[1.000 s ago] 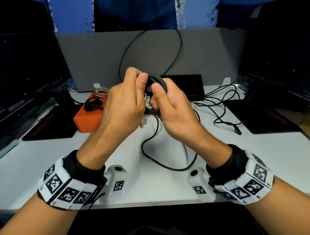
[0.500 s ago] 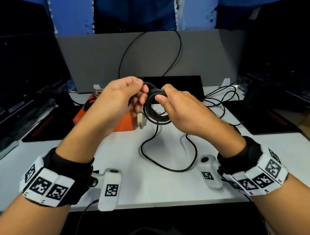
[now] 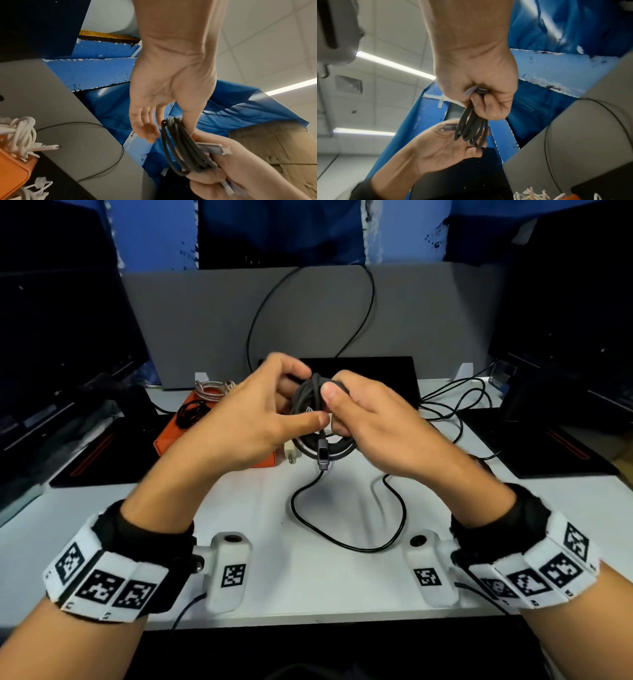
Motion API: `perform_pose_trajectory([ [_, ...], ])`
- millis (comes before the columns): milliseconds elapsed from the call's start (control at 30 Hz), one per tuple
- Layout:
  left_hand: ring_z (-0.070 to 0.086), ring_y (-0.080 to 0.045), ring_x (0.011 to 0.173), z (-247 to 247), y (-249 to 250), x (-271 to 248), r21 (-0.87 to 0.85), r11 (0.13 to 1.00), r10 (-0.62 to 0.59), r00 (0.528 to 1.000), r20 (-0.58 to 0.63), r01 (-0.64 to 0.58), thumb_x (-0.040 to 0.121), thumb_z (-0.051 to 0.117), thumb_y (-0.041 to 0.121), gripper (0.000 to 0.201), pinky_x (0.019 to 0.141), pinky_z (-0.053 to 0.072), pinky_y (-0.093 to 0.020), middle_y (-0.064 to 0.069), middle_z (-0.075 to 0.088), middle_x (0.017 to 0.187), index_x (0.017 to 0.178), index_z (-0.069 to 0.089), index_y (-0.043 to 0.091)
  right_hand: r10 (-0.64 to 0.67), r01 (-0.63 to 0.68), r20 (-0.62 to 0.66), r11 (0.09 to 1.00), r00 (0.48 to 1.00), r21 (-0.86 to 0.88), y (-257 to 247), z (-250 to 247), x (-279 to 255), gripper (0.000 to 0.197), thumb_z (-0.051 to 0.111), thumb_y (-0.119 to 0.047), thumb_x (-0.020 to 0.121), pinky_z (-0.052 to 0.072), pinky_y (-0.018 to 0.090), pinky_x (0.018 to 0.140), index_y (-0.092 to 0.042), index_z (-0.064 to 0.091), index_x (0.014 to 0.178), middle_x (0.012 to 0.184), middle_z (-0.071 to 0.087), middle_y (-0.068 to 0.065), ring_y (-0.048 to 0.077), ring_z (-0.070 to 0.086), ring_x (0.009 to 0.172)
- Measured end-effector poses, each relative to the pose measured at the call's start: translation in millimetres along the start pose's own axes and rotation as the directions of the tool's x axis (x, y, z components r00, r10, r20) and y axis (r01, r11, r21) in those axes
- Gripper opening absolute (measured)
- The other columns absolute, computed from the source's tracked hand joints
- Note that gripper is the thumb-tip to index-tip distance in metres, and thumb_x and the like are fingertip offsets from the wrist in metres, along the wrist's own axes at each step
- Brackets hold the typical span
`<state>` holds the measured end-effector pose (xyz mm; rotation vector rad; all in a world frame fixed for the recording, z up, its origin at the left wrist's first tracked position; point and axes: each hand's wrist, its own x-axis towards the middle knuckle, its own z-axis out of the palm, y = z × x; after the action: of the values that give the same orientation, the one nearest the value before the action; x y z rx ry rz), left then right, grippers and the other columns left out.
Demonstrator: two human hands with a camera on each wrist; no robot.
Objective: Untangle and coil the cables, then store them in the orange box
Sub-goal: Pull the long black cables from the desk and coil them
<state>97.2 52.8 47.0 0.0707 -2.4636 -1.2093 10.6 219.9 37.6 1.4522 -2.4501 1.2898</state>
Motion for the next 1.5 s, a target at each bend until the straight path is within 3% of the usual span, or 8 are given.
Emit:
perform_pose_trajectory([
  [167, 0.061, -0.017, 0.059, 9, -1, 1, 0.312, 0.950, 0.048, 0.988, -0.148, 0.001, 0.092, 0.065, 0.018, 0.005, 0.046, 0.044, -0.019, -0.005, 0.066, 0.071, 0.088, 0.066, 0.017, 0.008, -0.008, -0.024, 1.000, 1.000, -0.010, -9, 16, -5, 0.026, 0.036, -0.042, 0.110, 0.051, 0.045, 0.069, -0.022, 0.046, 0.098, 0.086, 0.067, 0.003, 0.020, 0.062, 0.078],
  [400, 0.050, -0.023, 0.069, 21, -2, -2, 0.630, 0.773, 0.199, 0.915, -0.352, 0.074, 0.090, 0.059, 0.020, 0.011, 0.061, 0.035, -0.036, 0.003, 0.062, 0.075, 0.100, 0.062, 0.021, -0.025, 0.022, 0.035, 0.995, 0.999, 0.095, -15, 25, -8, 0.019, 0.035, -0.039, 0.110, 0.054, 0.048, 0.069, -0.022, 0.044, 0.112, 0.086, 0.064, 0.000, 0.019, 0.062, 0.076],
  [533, 0.059, -0.021, 0.073, 12, -3, 0, 0.616, 0.788, 0.096, 0.985, -0.141, 0.011, 0.091, 0.057, 0.024, 0.010, 0.062, 0.043, -0.037, 0.004, 0.066, 0.077, 0.099, 0.063, 0.022, -0.023, 0.016, 0.059, 0.992, 0.998, 0.122, -2, 22, -2, 0.017, 0.039, -0.037, 0.110, 0.047, 0.036, 0.063, -0.023, 0.048, 0.106, 0.076, 0.056, -0.010, 0.007, 0.054, 0.066],
  [767, 0.053, -0.018, 0.056, -9, -10, 4, 0.576, 0.813, 0.098, 0.995, 0.003, -0.082, 0.084, 0.020, 0.091, 0.089, 0.060, 0.047, -0.046, -0.004, 0.058, 0.059, 0.073, 0.060, 0.012, 0.114, -0.103, -0.024, 0.955, 0.993, 0.279, 13, -1, 14, 0.021, 0.047, -0.029, 0.110, 0.032, 0.008, 0.044, -0.014, 0.058, 0.102, 0.058, 0.051, -0.013, 0.000, 0.045, 0.041],
  [967, 0.050, -0.016, 0.086, 5, -13, 5, 0.469, 0.879, 0.188, 0.967, -0.173, -0.087, 0.102, 0.023, 0.068, 0.063, 0.083, 0.038, -0.035, 0.002, 0.049, 0.078, 0.061, 0.049, 0.028, 0.114, -0.104, -0.008, 0.934, 0.993, 0.342, 8, 14, 10, 0.023, 0.042, -0.034, 0.111, 0.034, 0.009, 0.048, -0.018, 0.057, 0.104, 0.056, 0.054, -0.021, -0.003, 0.051, 0.045],
  [1133, 0.062, -0.026, 0.075, 23, -2, 3, -0.191, 0.982, -0.022, 0.988, -0.154, -0.008, 0.105, 0.045, 0.052, 0.044, 0.074, 0.052, -0.049, -0.010, 0.064, 0.084, 0.100, 0.058, 0.011, 0.123, -0.109, -0.020, 0.934, 0.992, 0.342, 9, 13, 10, 0.025, 0.042, -0.036, 0.111, 0.033, 0.014, 0.050, -0.018, 0.057, 0.100, 0.057, 0.054, -0.019, -0.002, 0.049, 0.045],
  [1333, 0.062, -0.020, 0.069, 21, -10, 1, 0.439, 0.889, 0.175, 0.982, -0.072, -0.126, 0.106, 0.029, 0.057, 0.044, 0.067, 0.049, -0.048, -0.001, 0.064, 0.072, 0.098, 0.053, 0.021, 0.207, -0.217, 0.067, 0.905, 0.976, 0.367, 10, 9, 10, 0.028, 0.045, -0.040, 0.109, 0.030, 0.016, 0.043, -0.021, 0.064, 0.101, 0.060, 0.055, -0.011, 0.001, 0.041, 0.042],
  [1500, 0.060, -0.011, 0.075, 12, -8, 1, 0.430, 0.893, 0.189, 0.977, -0.097, -0.129, 0.106, 0.037, 0.053, 0.035, 0.068, 0.045, -0.039, 0.004, 0.065, 0.078, 0.098, 0.056, 0.024, 0.201, -0.204, 0.045, 0.907, 0.978, 0.367, 0, -9, 9, 0.036, 0.044, -0.024, 0.097, 0.025, 0.021, 0.043, 0.003, 0.066, 0.100, 0.069, 0.065, 0.007, 0.006, 0.035, 0.038],
])
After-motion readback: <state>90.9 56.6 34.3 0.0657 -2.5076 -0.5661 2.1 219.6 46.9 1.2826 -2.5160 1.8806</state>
